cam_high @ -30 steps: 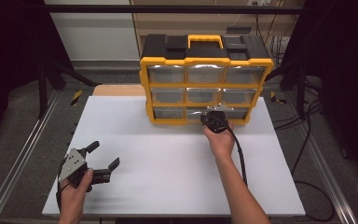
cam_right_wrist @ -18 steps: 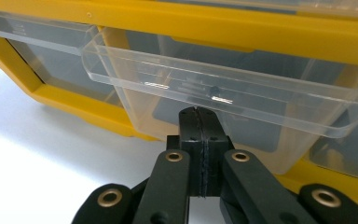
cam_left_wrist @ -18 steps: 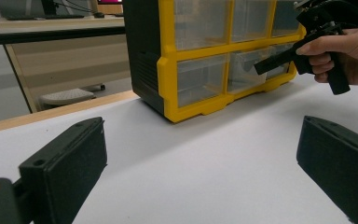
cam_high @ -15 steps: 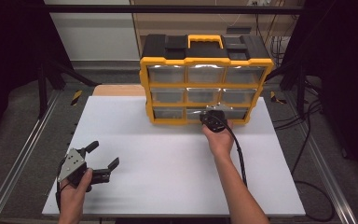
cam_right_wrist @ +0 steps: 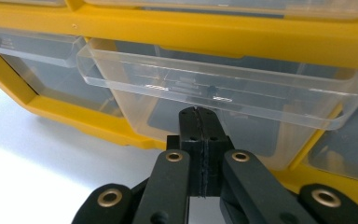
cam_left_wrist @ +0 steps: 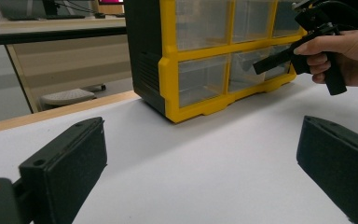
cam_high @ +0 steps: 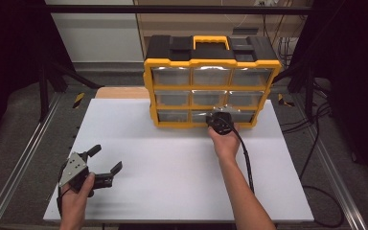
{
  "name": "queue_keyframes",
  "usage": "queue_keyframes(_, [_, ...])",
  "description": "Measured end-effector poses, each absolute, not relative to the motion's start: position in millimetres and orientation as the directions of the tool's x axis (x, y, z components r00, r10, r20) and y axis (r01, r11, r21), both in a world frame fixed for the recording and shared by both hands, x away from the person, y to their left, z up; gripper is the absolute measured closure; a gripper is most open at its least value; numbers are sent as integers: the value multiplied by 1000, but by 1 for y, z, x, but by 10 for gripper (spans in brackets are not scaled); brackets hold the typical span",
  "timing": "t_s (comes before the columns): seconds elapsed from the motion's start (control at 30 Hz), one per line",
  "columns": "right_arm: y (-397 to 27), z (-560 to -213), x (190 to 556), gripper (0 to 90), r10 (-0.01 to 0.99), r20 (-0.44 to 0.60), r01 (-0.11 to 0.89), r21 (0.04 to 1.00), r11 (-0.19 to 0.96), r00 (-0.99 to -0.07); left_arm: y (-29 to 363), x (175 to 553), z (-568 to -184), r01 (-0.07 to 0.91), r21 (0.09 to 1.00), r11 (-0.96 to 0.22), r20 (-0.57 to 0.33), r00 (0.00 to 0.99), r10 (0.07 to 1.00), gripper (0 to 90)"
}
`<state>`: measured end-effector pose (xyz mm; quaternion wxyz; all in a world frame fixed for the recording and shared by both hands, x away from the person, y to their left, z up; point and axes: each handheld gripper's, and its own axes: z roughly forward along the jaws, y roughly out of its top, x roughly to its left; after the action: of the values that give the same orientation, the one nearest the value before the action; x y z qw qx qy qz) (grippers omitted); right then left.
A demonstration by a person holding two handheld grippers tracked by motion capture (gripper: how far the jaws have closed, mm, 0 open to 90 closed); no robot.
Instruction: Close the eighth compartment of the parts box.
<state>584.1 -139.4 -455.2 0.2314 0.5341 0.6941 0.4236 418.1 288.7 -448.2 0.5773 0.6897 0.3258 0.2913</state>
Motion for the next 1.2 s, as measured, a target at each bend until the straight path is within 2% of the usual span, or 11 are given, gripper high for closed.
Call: queue_keyframes(1.2, [-139, -460, 591, 900, 938, 221, 560, 828, -37, -266, 289, 418, -448, 111, 986, -125, 30, 619, 785, 16])
